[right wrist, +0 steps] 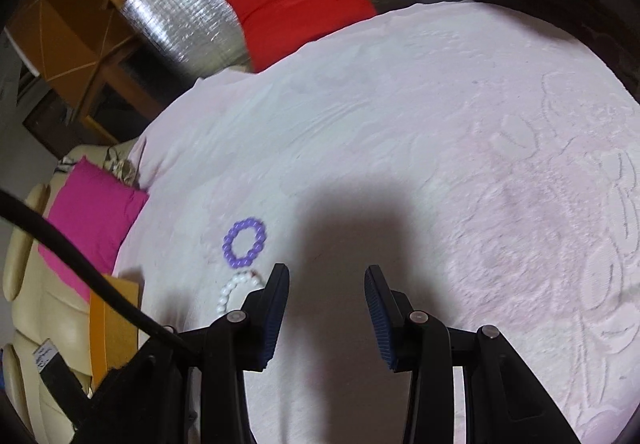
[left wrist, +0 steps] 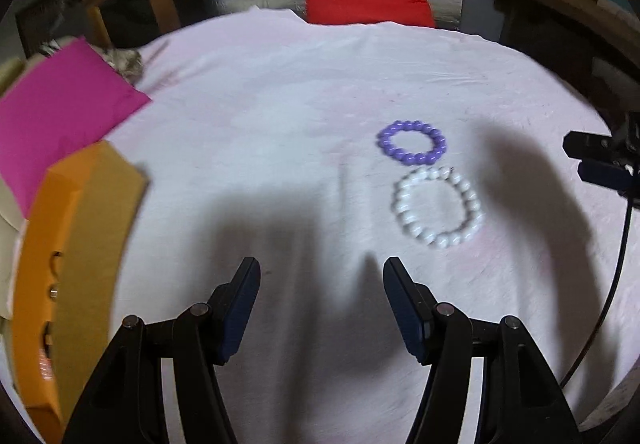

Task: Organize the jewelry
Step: 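Close the left tool on the white bead bracelet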

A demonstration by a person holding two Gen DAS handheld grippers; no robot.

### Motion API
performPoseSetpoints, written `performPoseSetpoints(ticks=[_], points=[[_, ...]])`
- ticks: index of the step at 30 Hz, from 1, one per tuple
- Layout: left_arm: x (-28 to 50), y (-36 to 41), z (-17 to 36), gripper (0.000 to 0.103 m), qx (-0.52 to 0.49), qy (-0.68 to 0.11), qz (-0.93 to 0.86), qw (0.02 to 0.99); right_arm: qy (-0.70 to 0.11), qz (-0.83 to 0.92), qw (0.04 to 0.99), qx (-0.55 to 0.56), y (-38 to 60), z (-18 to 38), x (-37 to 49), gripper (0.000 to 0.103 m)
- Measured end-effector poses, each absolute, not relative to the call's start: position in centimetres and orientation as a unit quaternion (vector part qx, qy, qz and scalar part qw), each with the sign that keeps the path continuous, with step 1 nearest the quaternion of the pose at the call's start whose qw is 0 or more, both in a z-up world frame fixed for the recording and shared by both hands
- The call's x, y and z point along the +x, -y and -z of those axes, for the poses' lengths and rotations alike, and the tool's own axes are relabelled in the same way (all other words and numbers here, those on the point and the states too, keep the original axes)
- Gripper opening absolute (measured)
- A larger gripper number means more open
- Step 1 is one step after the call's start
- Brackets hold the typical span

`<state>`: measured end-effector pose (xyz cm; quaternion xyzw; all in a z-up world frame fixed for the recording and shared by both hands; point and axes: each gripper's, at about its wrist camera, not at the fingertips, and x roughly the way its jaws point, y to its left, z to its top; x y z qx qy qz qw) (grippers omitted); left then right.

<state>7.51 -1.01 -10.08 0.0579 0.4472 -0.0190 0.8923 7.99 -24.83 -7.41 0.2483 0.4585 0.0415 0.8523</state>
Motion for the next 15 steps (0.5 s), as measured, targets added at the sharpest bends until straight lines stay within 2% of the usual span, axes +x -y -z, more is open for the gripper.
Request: performPoseSetpoints(ticks=[15], points=[[10.9, 4.9, 11.1, 0.066, 0.014, -0.462, 0.118, 0.879, -0.467, -0.025, 0.847, 0.255, 26.3, 8.4, 8.4, 0.042]])
